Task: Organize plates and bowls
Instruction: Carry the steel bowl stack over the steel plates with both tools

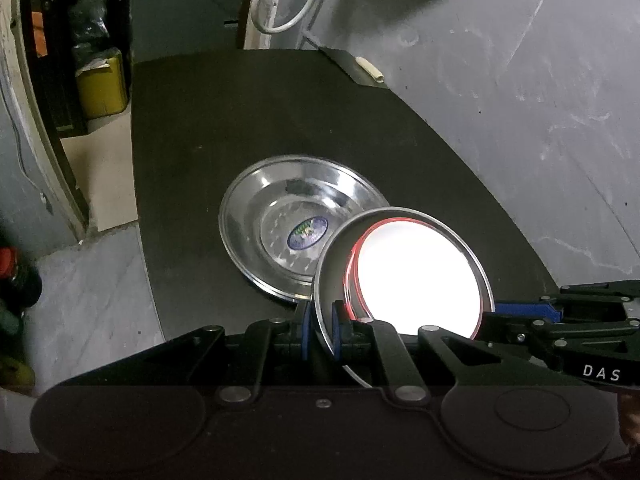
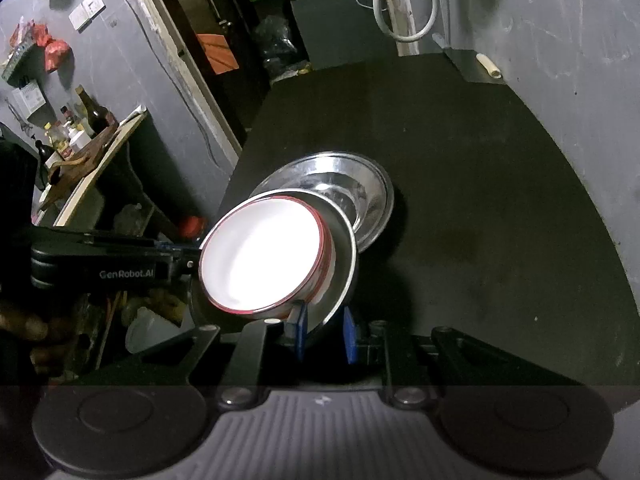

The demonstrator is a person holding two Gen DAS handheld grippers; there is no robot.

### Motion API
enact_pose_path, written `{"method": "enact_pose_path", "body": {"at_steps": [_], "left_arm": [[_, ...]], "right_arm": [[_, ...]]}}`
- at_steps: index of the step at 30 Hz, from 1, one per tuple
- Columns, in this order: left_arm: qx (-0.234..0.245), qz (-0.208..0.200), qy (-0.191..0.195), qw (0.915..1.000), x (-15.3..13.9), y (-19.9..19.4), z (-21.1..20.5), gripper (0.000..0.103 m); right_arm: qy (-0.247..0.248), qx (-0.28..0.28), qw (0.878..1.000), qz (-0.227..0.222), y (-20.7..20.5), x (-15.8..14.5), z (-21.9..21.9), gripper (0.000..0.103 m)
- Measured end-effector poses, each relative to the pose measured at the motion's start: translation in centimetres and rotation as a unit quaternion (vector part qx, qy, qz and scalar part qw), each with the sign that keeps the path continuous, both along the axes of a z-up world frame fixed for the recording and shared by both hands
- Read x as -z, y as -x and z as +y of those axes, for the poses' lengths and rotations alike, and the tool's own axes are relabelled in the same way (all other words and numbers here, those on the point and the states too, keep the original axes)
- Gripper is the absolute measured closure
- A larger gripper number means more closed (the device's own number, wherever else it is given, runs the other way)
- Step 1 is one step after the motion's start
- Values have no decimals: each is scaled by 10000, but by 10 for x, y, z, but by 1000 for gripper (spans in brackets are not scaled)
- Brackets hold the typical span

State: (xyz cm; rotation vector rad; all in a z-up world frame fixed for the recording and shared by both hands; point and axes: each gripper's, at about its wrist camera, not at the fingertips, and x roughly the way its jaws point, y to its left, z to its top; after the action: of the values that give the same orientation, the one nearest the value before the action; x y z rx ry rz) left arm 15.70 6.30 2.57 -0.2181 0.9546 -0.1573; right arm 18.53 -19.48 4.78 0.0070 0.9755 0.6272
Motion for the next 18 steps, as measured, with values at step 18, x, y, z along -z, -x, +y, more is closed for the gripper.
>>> {"method": "enact_pose_path", "body": {"at_steps": [18], "left_arm": [[-308,-43,14,9995,4,-29,10,94]], "right_arm": [[66,-327,9994,-51,-38,-2,15,81]]}}
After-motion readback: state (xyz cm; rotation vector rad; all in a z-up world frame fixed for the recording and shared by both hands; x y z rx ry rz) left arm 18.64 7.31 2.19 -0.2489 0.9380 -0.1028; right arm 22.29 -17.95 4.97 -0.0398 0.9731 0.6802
